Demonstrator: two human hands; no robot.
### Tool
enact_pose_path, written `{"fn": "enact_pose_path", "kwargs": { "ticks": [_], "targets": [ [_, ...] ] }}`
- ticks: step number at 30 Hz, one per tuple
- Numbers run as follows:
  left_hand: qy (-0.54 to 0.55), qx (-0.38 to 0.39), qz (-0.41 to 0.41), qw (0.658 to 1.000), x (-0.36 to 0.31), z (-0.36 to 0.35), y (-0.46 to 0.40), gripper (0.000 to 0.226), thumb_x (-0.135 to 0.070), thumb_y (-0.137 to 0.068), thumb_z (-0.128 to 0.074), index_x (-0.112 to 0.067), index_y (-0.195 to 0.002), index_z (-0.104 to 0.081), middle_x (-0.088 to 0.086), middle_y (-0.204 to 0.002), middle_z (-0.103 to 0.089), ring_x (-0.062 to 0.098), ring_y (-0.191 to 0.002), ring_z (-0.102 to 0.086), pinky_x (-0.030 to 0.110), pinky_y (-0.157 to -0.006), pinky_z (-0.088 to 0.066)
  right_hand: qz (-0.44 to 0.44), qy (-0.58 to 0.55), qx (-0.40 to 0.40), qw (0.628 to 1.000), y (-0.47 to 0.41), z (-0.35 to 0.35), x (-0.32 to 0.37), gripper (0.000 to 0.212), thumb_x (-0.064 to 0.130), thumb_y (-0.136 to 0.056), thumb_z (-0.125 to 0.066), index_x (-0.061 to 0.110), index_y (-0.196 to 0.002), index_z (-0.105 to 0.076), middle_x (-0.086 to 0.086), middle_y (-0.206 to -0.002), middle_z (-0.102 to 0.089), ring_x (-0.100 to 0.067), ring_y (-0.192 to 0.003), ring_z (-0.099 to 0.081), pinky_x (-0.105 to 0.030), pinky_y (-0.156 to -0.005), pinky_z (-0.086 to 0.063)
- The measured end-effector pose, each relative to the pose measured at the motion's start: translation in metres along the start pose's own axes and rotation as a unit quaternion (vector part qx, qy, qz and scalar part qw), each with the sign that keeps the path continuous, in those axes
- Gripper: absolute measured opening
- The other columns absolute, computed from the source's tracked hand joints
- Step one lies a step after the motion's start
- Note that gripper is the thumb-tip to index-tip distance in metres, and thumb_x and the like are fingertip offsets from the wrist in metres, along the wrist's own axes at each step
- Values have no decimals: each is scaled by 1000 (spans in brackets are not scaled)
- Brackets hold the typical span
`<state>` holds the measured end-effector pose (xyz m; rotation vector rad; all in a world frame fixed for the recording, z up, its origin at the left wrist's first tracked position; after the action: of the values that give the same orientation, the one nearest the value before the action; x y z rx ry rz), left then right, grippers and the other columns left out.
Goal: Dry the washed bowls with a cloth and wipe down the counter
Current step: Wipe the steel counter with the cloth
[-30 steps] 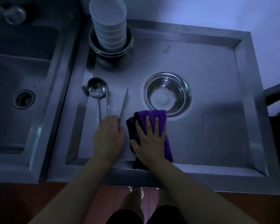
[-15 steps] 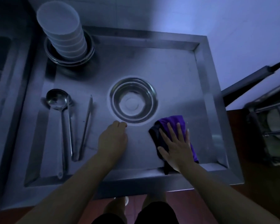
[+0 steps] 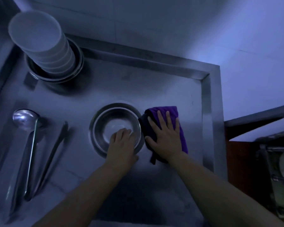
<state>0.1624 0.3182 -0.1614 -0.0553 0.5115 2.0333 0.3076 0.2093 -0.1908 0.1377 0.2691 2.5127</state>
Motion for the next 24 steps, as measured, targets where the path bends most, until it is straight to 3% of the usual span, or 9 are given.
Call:
{"fn": "enact_pose_path", "kwargs": {
  "ticks": [4,8,12,18,24],
  "targets": [
    [-4,-5,28,1000,-13,1,-27,86,-45,-71,-64,-14,-143,-29,6,-149,-28,25,-139,-18,40,-112,-13,33,17,-9,999,-79,12,-19,73,66,-84,-24,39,-149,-7,-1,-160,3,-28,-145,11,-53,-113,14],
    [-25,19,40,999,-15,4,-44,112,-50,-67,-70,-12,-149,-5,6,-156,-8,25,-144,-2,47,-116,1,95,25,-18,995,-148,24,-12,71,66,-86,-25,40,-149,-6,-2,-160,3,-29,-145,10,-55,-113,10],
    [-81,56,19,995,-25,7,-56,121,-50,-72,-69,-10,-147,17,10,-157,15,29,-143,18,50,-110,19,176,19,-18,984,-197,32,21,69,63,-88,-28,39,-149,-9,-3,-160,2,-29,-145,11,-57,-113,9],
    [-192,120,-36,973,-47,20,-74,103,-40,-85,-56,-5,-144,21,16,-155,20,33,-143,18,54,-108,19,208,-1,-28,978,-216,34,21,65,55,-91,-29,35,-150,-13,0,-160,-2,-25,-146,8,-50,-115,8],
    [-260,138,-91,951,-68,28,-91,90,-28,-89,-49,1,-144,16,24,-154,14,36,-144,10,57,-109,15,127,-5,-48,991,-180,32,-69,67,57,-90,-26,32,-150,-12,1,-160,-5,-23,-146,7,-47,-115,10]
  ]
}}
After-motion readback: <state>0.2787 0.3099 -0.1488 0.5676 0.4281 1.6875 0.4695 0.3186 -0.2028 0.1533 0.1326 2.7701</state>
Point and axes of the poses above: each hand's wrist, its own y-axis away from the middle knuckle, its own z-axis out of the back of the hand, x = y × z, the point moved 1 cm from there along -y, towards the middle knuckle
